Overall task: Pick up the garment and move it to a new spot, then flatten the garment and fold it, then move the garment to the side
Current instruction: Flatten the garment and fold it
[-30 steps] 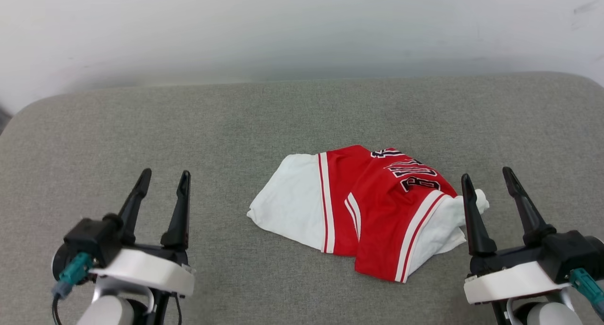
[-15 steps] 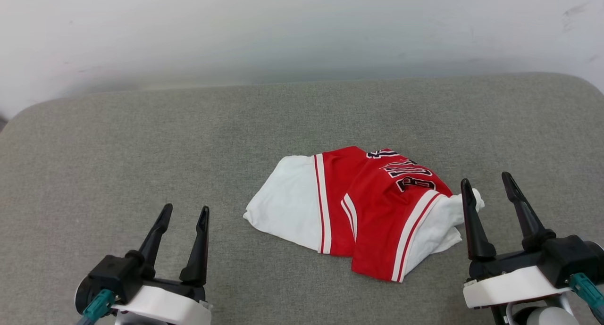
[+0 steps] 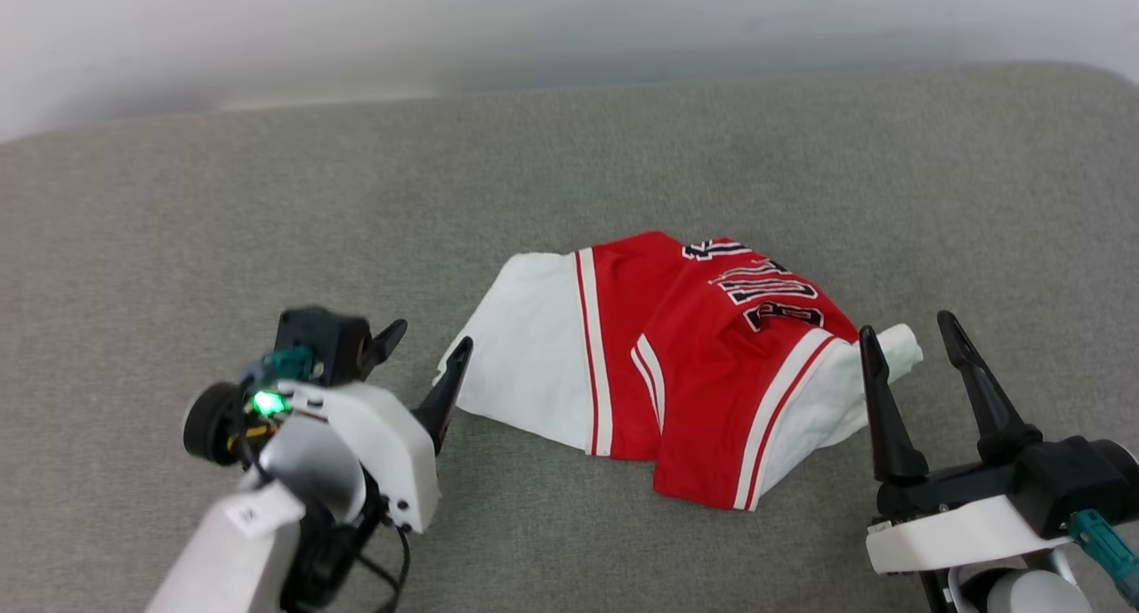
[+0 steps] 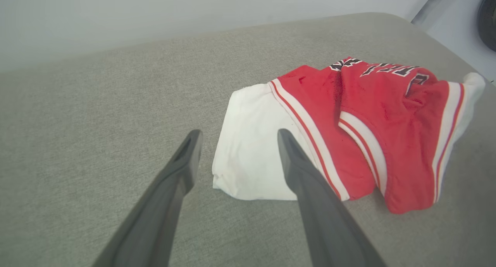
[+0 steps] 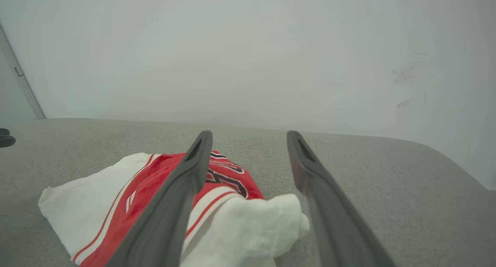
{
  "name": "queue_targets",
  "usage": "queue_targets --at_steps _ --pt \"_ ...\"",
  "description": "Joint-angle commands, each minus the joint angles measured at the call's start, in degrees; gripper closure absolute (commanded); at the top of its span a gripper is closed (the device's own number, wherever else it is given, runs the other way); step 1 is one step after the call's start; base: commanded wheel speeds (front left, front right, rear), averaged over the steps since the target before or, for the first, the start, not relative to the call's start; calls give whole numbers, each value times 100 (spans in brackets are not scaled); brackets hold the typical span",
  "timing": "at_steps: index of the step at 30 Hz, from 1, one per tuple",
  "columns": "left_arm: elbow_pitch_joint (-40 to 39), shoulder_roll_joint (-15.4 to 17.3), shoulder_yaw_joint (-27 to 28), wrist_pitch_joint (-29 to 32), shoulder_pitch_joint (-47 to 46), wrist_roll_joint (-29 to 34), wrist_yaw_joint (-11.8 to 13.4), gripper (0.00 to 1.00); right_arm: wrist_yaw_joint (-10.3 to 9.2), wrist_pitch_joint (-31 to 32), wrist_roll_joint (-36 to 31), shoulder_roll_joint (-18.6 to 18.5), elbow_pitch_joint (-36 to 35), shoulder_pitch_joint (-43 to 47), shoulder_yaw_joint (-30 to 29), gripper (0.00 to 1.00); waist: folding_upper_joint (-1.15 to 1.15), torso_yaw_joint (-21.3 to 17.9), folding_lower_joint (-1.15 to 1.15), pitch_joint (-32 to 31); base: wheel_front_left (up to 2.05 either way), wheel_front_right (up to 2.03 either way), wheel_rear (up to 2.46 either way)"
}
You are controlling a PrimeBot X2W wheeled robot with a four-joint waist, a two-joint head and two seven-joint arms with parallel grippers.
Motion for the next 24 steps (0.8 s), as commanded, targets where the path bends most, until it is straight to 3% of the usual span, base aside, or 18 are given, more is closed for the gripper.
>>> queue_targets --at_steps 1,6,9,19,21,22,23,24 --pt "-25 80 7 276 -144 15 87 0 -4 -12 -39 9 -43 -92 17 0 0 -96 0 210 0 0 0" --pt "-40 285 -127 1471 -516 177 361 0 -4 -13 42 8 -98 -189 30 0 0 -250 0 542 0 0 0" --pt "17 395 -207 1892 -559 207 390 0 -4 -13 70 9 -132 -244 18 0 0 -323 0 707 0 0 0" --pt "639 370 -275 1986 -634 280 519 0 -4 -13 105 9 -186 -370 -20 0 0 -338 0 1021 0 0 0" --pt "803 295 -372 2068 -571 162 434 0 -4 -12 109 9 -174 -376 -14 0 0 -319 0 1050 0 0 0" --pt "871 265 -423 2101 -539 130 390 44 -4 -13 104 9 -161 -366 -9 0 0 -308 0 1057 0 0 0" --pt "919 243 -449 2088 -529 100 359 100 -4 -13 98 9 -147 -368 -8 0 0 -297 0 1057 0 0 0" --pt "961 236 -465 2060 -512 89 340 100 -4 -13 93 9 -142 -375 -13 0 0 -283 0 1049 0 0 0"
